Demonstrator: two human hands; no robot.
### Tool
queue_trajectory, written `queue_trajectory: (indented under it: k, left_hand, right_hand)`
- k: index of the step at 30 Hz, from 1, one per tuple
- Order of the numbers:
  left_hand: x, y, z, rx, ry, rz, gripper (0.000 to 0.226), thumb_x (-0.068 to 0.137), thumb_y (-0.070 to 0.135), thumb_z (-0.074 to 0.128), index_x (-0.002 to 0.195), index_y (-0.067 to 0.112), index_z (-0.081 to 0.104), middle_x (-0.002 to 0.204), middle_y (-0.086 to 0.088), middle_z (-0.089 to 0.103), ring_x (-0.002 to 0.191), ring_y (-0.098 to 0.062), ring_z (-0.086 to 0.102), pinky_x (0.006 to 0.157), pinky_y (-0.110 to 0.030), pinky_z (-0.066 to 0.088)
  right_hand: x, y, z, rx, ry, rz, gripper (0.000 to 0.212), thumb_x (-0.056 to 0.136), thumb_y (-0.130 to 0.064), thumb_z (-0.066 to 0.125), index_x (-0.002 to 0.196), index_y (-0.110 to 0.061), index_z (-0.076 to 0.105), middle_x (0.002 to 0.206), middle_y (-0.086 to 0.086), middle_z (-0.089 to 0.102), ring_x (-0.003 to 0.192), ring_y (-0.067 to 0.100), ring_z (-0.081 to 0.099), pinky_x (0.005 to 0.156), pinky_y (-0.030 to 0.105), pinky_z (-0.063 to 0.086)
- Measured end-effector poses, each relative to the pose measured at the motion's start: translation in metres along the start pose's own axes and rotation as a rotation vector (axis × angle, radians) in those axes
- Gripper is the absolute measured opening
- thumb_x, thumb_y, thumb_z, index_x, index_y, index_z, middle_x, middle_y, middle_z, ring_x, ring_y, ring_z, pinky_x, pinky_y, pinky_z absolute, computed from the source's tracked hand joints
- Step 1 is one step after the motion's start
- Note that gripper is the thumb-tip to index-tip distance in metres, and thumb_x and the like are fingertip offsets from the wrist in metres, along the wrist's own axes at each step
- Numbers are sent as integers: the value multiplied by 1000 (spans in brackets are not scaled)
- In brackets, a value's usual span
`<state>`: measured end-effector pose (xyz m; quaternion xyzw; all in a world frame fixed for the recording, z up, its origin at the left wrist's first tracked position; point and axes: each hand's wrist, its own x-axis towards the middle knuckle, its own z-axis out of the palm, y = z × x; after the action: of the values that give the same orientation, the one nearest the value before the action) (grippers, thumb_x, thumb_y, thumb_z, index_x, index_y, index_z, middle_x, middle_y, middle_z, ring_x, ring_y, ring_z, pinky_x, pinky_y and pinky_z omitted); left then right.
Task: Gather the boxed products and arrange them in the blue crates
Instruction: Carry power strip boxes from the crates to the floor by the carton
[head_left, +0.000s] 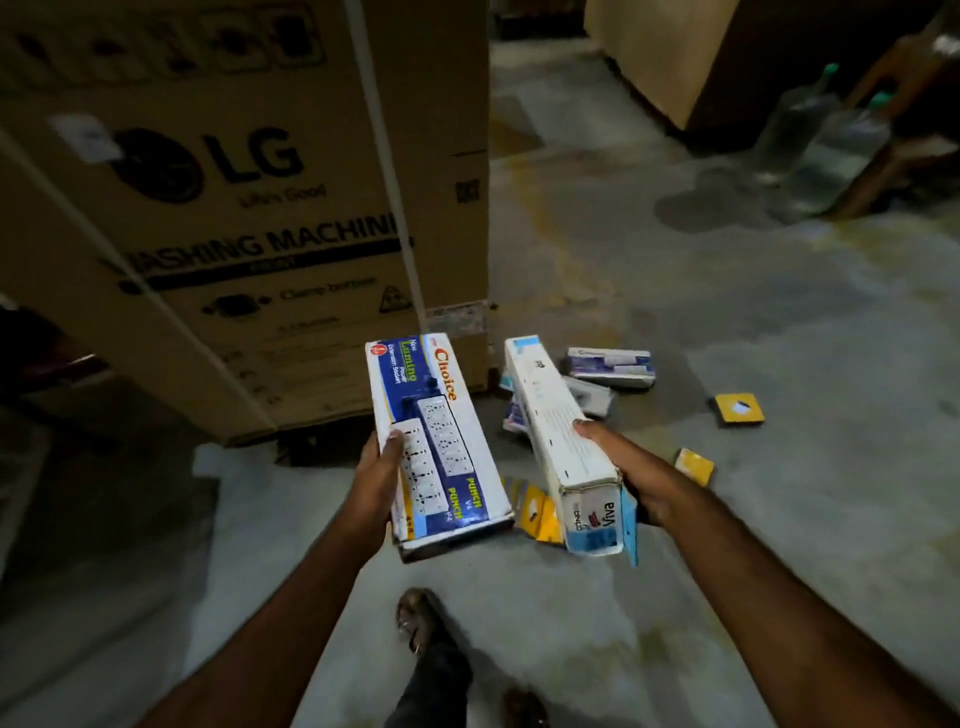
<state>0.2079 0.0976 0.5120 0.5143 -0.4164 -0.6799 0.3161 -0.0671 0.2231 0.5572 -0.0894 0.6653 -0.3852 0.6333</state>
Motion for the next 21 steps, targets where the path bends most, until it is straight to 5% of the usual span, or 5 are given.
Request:
queue_trajectory:
  k: [3, 8, 13, 19, 21]
  left_hand:
    - [-40, 3, -53, 43, 157, 47, 36, 99, 33, 51, 131, 17, 53, 120, -10, 68, 106, -31, 67, 92, -55, 52]
    - [-82, 4, -171, -67, 401, 49, 32, 98, 36, 53, 125, 20, 57, 113, -11, 71, 99, -31, 70, 90, -57, 53]
    - [-95, 34, -305, -206, 598, 129, 24, 101, 28, 49, 122, 18, 55, 114, -15, 70, 99, -36, 69, 86, -56, 54]
    - [-107, 76, -457, -299, 698, 185, 29, 101, 20, 46, 126, 8, 53, 111, -19, 70, 95, -38, 67, 78, -50, 58]
    - [-106, 102, -509, -313, 690, 212, 28, 100, 21, 47, 124, 10, 55, 111, -20, 70, 97, -39, 67, 82, -53, 57]
  right_hand:
    - [4, 1, 48, -73, -65, 34, 47, 82, -45, 69, 116, -11, 68, 108, 15, 72, 99, 29, 68, 94, 41, 50]
    - [17, -10, 166, -273, -262, 102, 42, 90, -46, 59, 112, -12, 69, 102, 15, 74, 77, 24, 72, 70, 31, 54]
    - [47, -21, 331, -447, -377, 69, 50, 86, -53, 60, 117, -14, 65, 109, 14, 72, 110, 33, 64, 102, 44, 45]
    - [65, -21, 519, -487, -518, 28, 49, 90, -51, 55, 117, -10, 61, 96, 13, 74, 72, 21, 72, 61, 26, 53]
    - [64, -22, 577, -479, -533, -36, 44, 92, -49, 53, 114, -12, 59, 92, 13, 74, 73, 23, 71, 58, 25, 52]
